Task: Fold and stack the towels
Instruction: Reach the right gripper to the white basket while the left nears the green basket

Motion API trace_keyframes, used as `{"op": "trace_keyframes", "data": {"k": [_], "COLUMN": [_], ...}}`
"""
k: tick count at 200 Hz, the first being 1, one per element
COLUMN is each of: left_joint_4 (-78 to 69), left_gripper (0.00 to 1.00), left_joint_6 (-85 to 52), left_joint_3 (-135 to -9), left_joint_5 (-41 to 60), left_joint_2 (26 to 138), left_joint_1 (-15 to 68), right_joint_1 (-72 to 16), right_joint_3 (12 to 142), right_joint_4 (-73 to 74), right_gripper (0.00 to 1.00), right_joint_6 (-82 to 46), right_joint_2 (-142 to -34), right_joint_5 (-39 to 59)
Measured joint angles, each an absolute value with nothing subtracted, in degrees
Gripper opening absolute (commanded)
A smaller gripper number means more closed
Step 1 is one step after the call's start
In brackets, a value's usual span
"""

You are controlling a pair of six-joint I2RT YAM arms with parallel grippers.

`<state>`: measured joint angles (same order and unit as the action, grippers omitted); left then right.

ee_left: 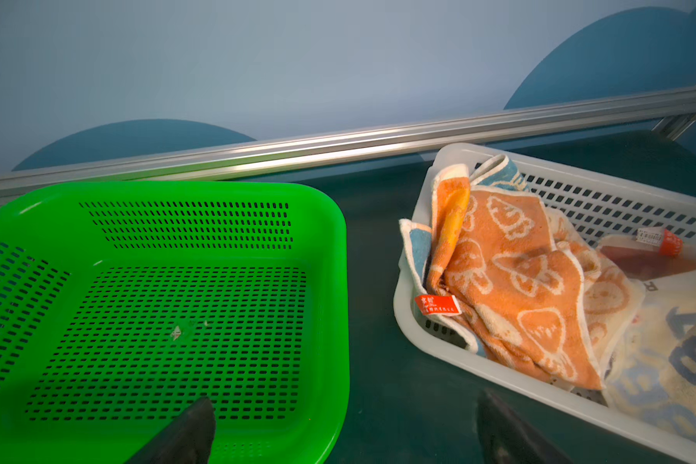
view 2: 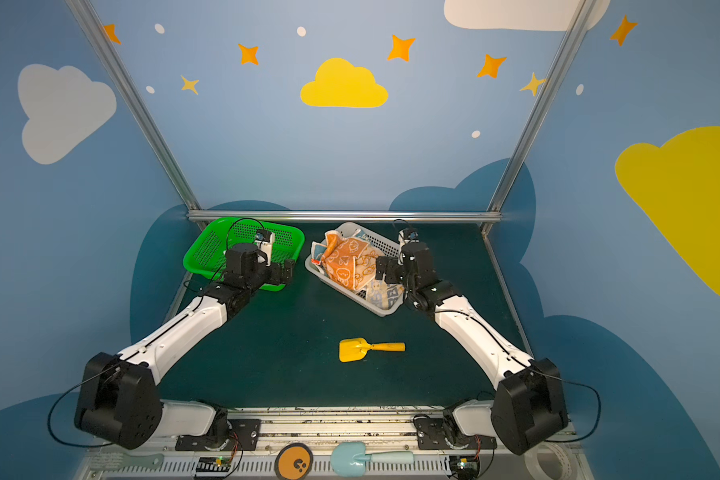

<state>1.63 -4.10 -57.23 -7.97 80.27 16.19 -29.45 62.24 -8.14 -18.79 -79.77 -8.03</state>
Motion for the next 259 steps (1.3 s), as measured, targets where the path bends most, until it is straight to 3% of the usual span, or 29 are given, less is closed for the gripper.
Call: {"op": "trace_keyframes", "data": {"k": [30,83,118,234,259], "left_joint_4": [7.09,18.94,21.96,36.27,37.8], "left_gripper": [1.0,1.0,1.0,1.0,0.95], "left_joint_6": [-2.52,-1.69,-0.21,-8.08,-10.0], "left_joint_3": [-63.72,-80.27,-82.26,-90.87,-90.91], "left_joint_5": [-8.23,-22.65,-33.89,-19.92,-19.22], "left_joint_2": [85.17,98.63,102.83,107.37,110.34], "left_joint_1": [16.21,16.51,16.34,17.39,17.39], "right_joint_1": [-34.02,-35.94,-35.97,-34.09,-33.34], "right_joint_3": [68.45,73.63,74.19,68.71,67.79], "right_joint_4": [-8.82,-8.67,-8.36,-7.16,-7.2], "right_gripper": [0.98,0.98,0.98,0.98,0.98], "right_joint_6": [-17.06,-16.08,-15.49,-16.05,-16.38], "right_joint_2": [-86.83,-94.02,-95.46,-94.02,-92.53], "right_joint_5": [-8.58,-7.68,-6.57,-7.79,-7.84]}}
